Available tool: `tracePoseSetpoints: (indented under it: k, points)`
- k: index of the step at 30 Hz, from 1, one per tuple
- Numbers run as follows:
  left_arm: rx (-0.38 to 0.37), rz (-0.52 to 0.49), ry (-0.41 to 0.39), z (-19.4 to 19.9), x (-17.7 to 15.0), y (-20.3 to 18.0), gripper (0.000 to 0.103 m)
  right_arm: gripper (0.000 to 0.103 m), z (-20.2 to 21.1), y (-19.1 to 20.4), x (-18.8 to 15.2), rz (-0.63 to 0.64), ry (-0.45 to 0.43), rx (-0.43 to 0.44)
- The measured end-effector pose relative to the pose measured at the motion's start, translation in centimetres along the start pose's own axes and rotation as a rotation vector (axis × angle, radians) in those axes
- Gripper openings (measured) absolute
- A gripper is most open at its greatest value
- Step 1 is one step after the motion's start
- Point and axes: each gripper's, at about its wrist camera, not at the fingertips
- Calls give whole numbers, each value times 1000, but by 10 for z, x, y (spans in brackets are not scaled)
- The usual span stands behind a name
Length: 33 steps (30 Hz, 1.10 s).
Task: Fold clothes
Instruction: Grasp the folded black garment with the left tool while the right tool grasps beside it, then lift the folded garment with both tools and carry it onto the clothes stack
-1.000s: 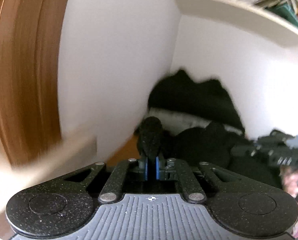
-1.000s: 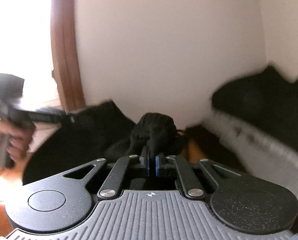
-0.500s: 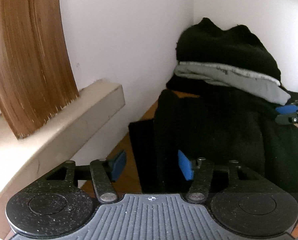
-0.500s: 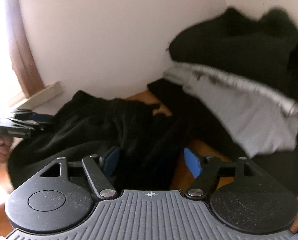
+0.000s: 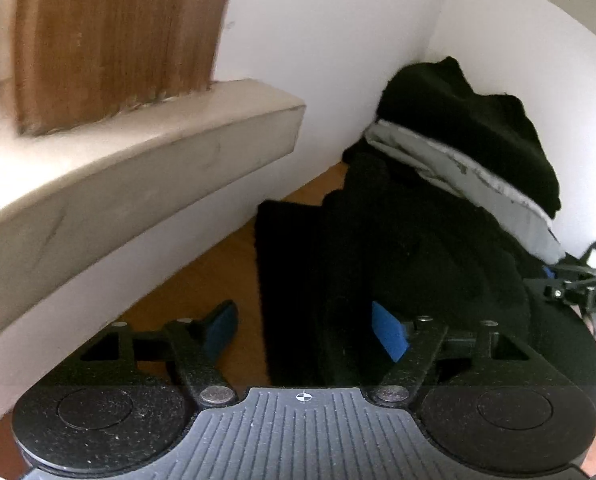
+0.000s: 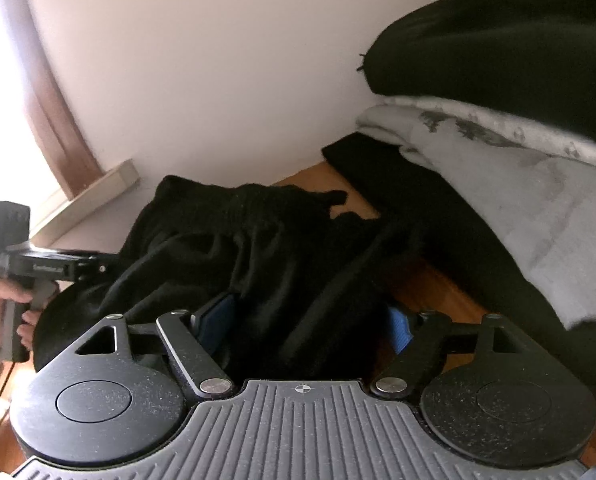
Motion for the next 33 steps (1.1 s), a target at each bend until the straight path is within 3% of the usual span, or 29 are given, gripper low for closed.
tracePoseSetpoints:
  k: [7, 11, 14, 25, 29, 33]
  points:
    - [-72, -31, 24, -25, 18, -10, 73, 42, -11, -4, 4, -32, 15, 67]
    - [-131, -17, 49, -35, 23, -10, 44, 32, -15, 4, 2, -12, 27, 75]
    - [-150, -43, 36, -30, 22, -12, 30, 28, -9, 9, -1, 21, 10, 72]
    - [-186, -225, -215, 51, 32, -79, 25, 24, 78, 62, -7, 242, -276, 76]
    - [-203, -289, -349, 78, 53, -112, 24, 23, 112, 72, 12, 312, -401, 35]
    - [-213, -343, -441, 80, 103, -147, 24, 23, 142, 65, 45, 337, -514, 2]
Point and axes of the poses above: each gripper's, at about its wrist camera, not at the fingertips, and z roughly against the way its jaws point, y to its left, x to its top, and after that the axes turned 1 degree about -z, right-handed
